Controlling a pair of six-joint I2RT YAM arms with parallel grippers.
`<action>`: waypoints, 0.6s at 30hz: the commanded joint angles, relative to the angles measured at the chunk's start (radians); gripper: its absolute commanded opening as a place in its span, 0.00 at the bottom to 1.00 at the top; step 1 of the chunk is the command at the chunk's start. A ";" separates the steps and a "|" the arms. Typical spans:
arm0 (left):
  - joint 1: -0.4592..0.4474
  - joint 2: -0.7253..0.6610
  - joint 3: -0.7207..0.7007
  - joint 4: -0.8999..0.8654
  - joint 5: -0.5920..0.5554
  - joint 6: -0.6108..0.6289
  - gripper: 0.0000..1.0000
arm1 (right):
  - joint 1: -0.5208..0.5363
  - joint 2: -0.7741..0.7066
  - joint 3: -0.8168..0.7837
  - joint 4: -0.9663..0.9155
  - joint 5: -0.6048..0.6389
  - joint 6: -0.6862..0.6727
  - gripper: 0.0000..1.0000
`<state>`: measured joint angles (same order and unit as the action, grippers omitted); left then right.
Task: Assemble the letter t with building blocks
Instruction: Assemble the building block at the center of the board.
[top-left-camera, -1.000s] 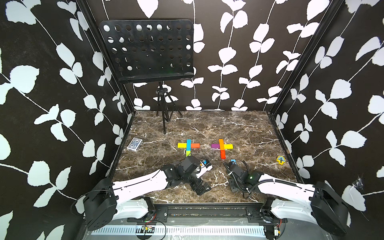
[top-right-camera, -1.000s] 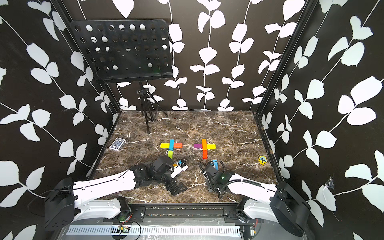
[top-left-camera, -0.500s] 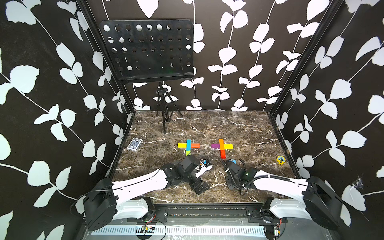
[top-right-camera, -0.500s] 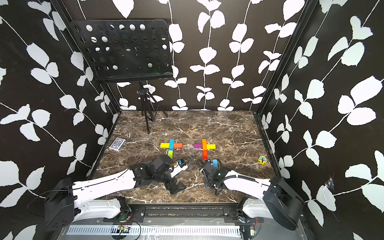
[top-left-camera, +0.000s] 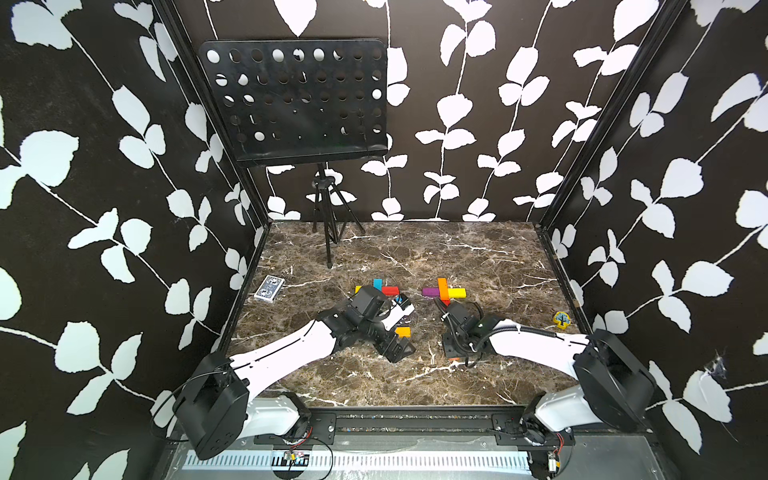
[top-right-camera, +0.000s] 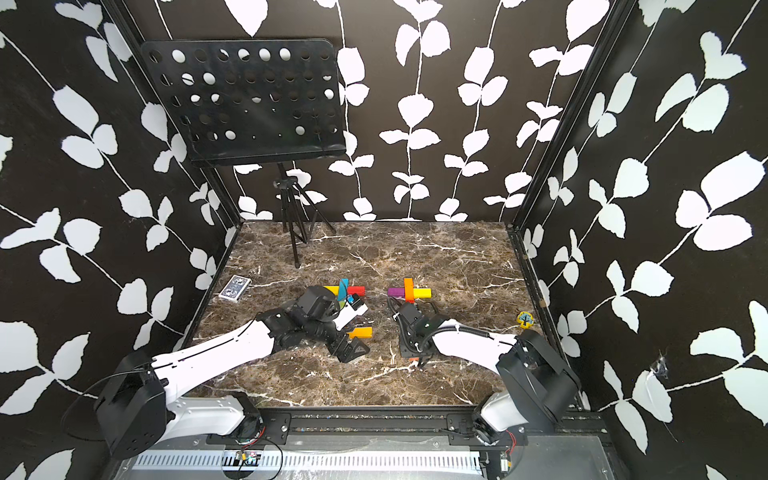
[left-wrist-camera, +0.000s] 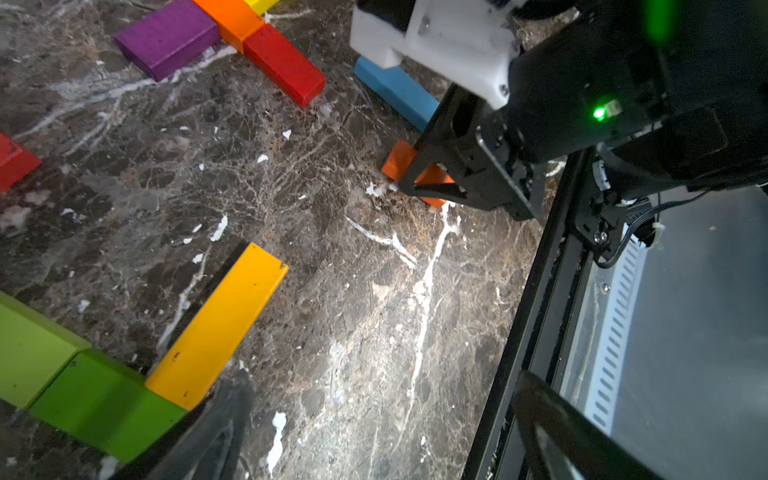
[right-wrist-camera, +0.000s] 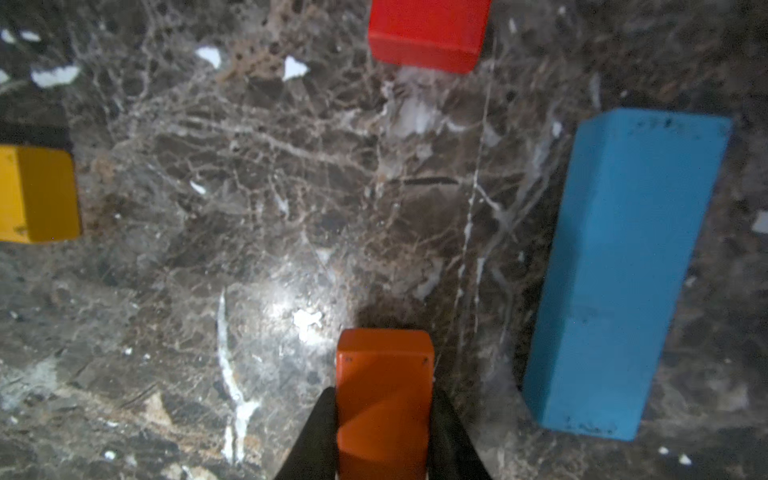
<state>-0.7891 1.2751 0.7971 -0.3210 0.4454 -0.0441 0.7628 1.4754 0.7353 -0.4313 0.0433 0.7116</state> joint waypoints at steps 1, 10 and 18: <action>0.022 0.009 0.041 0.013 0.048 0.005 0.99 | -0.029 0.026 0.045 -0.004 0.001 0.005 0.30; 0.113 0.034 0.071 0.009 0.111 -0.013 0.99 | -0.080 0.084 0.081 0.016 -0.012 -0.033 0.29; 0.132 0.047 0.080 0.005 0.125 -0.019 0.99 | -0.096 0.117 0.109 0.033 -0.018 -0.047 0.29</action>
<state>-0.6640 1.3197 0.8490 -0.3080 0.5426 -0.0643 0.6750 1.5833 0.8272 -0.4049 0.0242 0.6750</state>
